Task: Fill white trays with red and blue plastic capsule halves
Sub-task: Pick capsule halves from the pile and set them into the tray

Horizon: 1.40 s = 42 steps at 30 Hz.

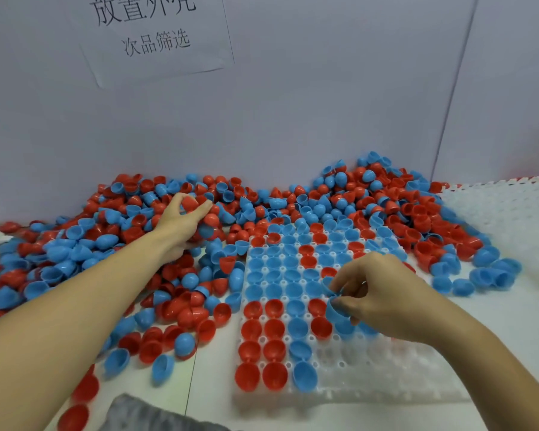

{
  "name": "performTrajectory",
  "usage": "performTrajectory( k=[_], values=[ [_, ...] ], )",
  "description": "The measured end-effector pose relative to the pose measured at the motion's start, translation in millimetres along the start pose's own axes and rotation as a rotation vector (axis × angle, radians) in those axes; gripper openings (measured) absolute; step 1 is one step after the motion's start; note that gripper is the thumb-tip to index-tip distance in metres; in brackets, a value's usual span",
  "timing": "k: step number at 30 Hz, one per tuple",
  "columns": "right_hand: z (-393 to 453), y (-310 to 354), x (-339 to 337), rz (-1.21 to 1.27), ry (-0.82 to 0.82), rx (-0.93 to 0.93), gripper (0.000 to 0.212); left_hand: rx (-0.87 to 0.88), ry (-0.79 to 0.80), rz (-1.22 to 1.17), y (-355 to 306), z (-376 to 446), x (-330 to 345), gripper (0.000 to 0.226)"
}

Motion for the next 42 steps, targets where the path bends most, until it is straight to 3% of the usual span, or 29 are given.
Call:
performTrajectory(
  k=[9, 16, 19, 25, 29, 32, 36, 42],
  values=[
    [-13, 9, 20, -0.172, 0.031, -0.016, 0.01, 0.03, -0.046, 0.086, -2, -12, -6, 0.02],
    [-28, 12, 26, -0.228, 0.067, -0.016, 0.006, 0.133, -0.161, -0.046, -40, -29, 1, 0.018],
    [-33, 15, 35, -0.31, 0.08, -0.002, 0.01, 0.115, -0.165, -0.226, -56, -50, 12, 0.02],
    [-37, 17, 45, -0.432, 0.059, 0.033, 0.01, -0.089, -0.124, -0.842, -45, -106, 51, 0.009],
    [-36, 17, 45, -0.445, 0.081, 0.016, 0.016, -0.19, -0.07, -1.037, -24, -127, 70, 0.005],
    [-38, 14, 41, -0.406, 0.115, 0.019, 0.023, -0.209, -0.065, -1.061, -14, -128, 68, 0.009],
    [-29, 28, 23, -0.314, 0.035, -0.047, 0.018, -0.185, -0.065, -1.059, -7, -123, 58, 0.031],
    [20, 90, 7, 0.184, -0.238, -0.26, 0.016, -0.093, 0.011, -0.966, -8, -118, 48, 0.005]
  ],
)
Point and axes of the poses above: each hand's wrist, its own z-axis towards the middle knuckle, its own x-axis out of the palm, y = z × x, the point moved 5 cm from there along z, towards the middle knuckle, and after that the axes turned 13 degrees about x, right-handed, at the moved point
